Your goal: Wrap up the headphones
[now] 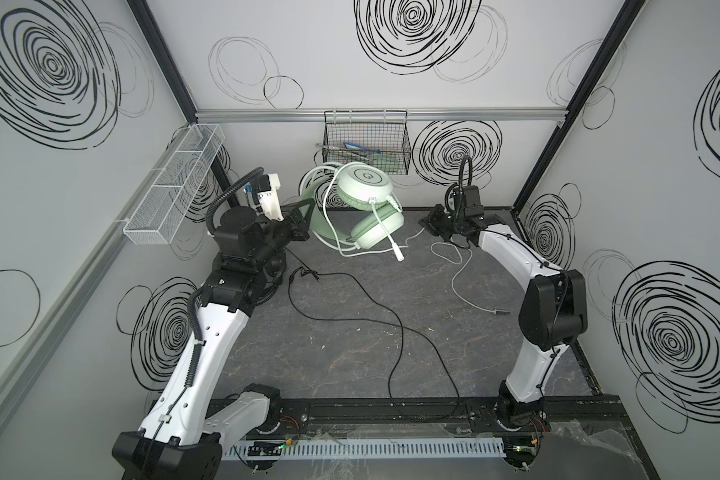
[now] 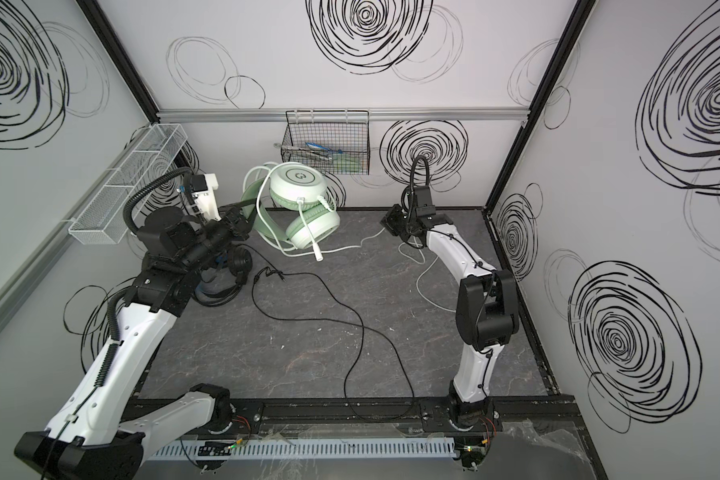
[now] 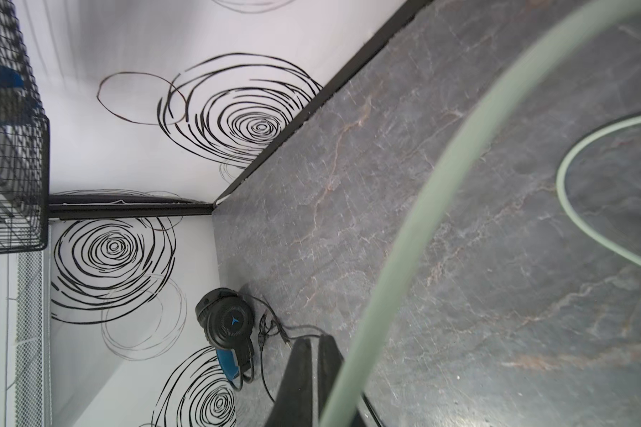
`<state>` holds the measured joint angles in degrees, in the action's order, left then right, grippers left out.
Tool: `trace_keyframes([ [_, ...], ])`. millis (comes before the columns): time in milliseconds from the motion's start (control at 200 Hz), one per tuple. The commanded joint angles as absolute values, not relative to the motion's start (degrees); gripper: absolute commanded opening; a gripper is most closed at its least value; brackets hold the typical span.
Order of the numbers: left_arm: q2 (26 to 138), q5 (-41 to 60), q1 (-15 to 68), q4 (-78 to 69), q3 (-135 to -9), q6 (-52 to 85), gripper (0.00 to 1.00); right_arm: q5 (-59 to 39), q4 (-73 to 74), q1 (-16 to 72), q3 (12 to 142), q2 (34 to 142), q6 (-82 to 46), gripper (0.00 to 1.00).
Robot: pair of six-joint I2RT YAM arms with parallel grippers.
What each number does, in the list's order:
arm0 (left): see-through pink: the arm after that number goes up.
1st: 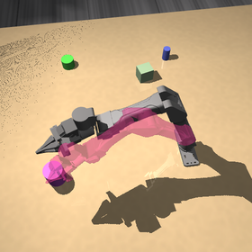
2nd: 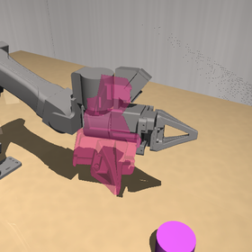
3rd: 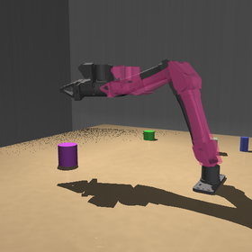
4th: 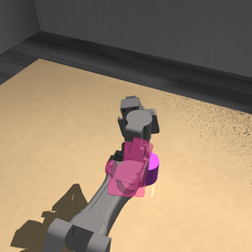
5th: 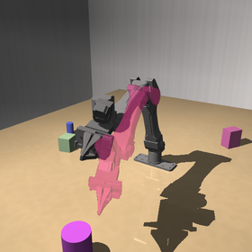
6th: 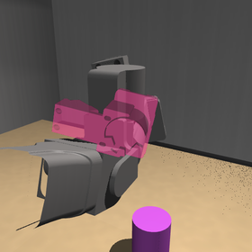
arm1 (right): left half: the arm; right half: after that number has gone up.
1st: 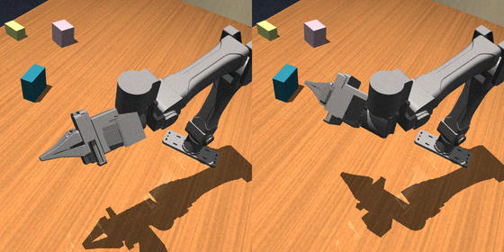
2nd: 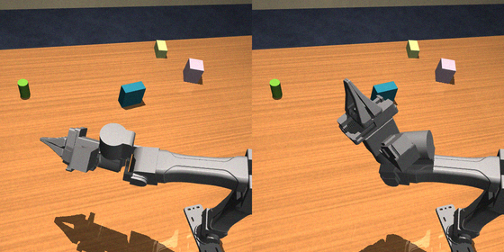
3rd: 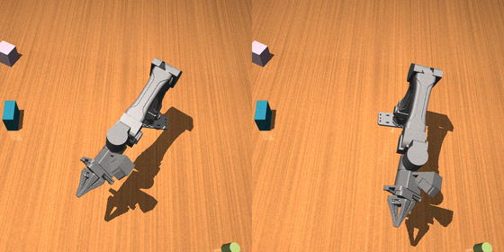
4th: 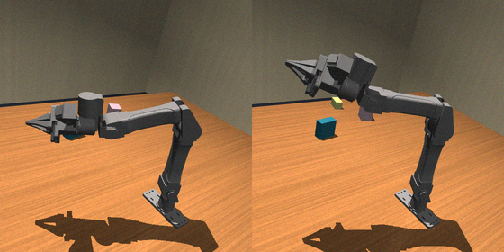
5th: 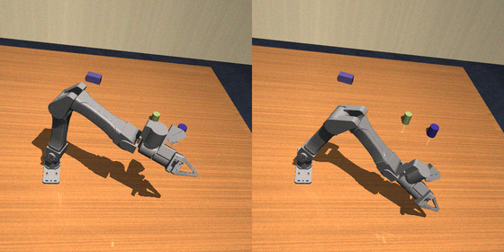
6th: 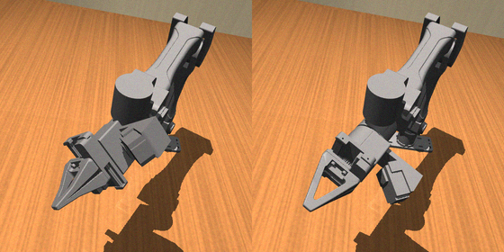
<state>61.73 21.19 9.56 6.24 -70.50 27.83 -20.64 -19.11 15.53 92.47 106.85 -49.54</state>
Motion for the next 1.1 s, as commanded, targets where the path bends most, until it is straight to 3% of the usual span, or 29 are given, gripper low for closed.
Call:
trace_keyframes([
  [0,60.15,27.48,11.34,4.00,-70.05,24.89,0.00,-15.58,-25.08,15.97,97.70,107.85,-47.91,0.00],
  [255,60.62,25.07,15.71,11.08,-66.53,18.31,0.00,-4.44,-24.24,16.47,107.05,103.14,-36.58,0.00],
  [445,62.55,21.41,19.73,15.18,-66.39,14.68,0.00,-1.50,-28.80,18.07,118.68,105.16,-28.39,0.00],
  [620,63.53,17.70,22.31,16.79,-65.54,12.92,0.00,-0.35,-24.83,20.48,121.14,104.05,-23.27,0.00],
  [780,61.06,18.90,21.57,10.18,-62.77,17.55,0.00,0.01,-30.22,22.15,128.70,106.61,-19.04,0.00],
  [1096,52.12,7.03,24.22,-3.98,-56.45,19.09,0.00,11.05,-33.20,25.74,123.82,101.64,-12.78,0.00],
])
